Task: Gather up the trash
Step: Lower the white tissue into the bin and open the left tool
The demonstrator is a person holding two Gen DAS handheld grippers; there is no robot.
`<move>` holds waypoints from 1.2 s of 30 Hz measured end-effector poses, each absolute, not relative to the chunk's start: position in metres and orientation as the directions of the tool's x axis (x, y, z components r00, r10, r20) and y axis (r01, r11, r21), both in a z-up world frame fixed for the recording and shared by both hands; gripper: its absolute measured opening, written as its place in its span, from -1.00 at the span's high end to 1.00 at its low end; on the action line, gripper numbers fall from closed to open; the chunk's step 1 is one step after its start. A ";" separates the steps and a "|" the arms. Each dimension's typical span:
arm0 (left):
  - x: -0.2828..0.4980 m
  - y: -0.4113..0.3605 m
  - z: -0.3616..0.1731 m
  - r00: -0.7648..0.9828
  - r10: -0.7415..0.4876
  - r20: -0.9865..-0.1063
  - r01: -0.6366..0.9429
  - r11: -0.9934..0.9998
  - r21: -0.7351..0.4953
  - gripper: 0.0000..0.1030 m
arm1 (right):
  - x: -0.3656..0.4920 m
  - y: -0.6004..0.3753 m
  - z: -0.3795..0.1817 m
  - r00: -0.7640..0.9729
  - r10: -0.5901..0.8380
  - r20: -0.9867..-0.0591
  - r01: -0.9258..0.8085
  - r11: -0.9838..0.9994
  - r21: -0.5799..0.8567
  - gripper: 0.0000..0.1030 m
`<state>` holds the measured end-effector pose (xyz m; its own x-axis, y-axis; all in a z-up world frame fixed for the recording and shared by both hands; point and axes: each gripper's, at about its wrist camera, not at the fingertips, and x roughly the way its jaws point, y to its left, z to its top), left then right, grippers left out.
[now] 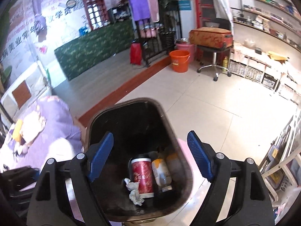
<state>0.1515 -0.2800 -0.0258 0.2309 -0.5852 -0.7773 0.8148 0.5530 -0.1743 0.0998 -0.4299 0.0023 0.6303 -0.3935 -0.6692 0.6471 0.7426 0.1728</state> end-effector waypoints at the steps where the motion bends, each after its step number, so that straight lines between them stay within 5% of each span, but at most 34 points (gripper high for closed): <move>1: 0.152 -0.286 -0.029 0.213 -0.582 -0.785 0.817 0.547 -0.184 0.68 | 0.096 -0.433 0.004 0.626 -0.400 -0.669 0.655 0.735 0.174 -0.56; 12: 0.134 -0.326 -0.050 0.196 -0.541 -0.818 0.864 0.490 -0.117 0.67 | 0.070 -0.462 0.004 0.595 -0.436 -0.675 0.715 0.670 0.198 -0.56; 15: 0.133 -0.334 -0.056 0.177 -0.533 -0.827 0.876 0.469 -0.115 0.46 | 0.066 -0.463 0.003 0.586 -0.444 -0.678 0.727 0.658 0.198 -0.56; 17: 0.133 -0.338 -0.057 0.182 -0.528 -0.830 0.884 0.457 -0.097 -0.01 | 0.063 -0.465 0.002 0.582 -0.446 -0.681 0.732 0.651 0.200 -0.56; 20: 0.131 -0.342 -0.060 0.187 -0.532 -0.826 0.892 0.444 -0.084 -0.45 | 0.061 -0.468 0.002 0.579 -0.445 -0.683 0.737 0.643 0.206 -0.56; 36: 0.128 -0.311 -0.044 0.282 -0.554 -0.783 0.872 0.488 -0.032 -0.80 | 0.072 -0.461 0.005 0.619 -0.401 -0.676 0.696 0.679 0.235 -0.72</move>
